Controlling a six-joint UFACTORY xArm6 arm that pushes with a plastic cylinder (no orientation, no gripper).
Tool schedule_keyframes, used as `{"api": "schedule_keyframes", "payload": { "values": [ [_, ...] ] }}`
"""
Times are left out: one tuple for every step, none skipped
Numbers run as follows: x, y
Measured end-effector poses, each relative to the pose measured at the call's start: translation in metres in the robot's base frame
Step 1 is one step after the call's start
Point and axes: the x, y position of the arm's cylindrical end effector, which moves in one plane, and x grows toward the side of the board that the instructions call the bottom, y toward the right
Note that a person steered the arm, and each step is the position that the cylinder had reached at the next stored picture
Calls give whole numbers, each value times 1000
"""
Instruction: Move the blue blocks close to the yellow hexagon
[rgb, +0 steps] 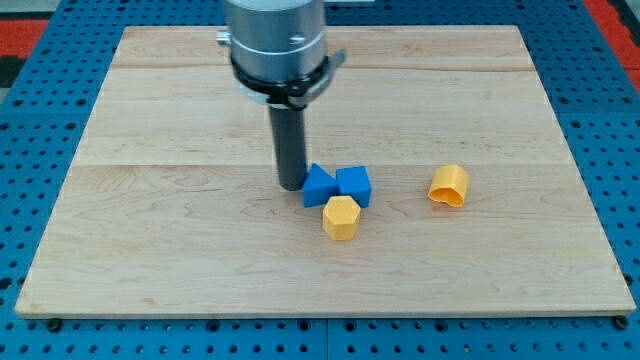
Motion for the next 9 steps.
{"api": "schedule_keyframes", "payload": {
  "values": [
    [0,6],
    [-52,-4],
    [-77,30],
    [-46,62],
    [-30,76],
    [-18,65],
    [0,55],
    [12,45],
    [-28,54]
  ]
}}
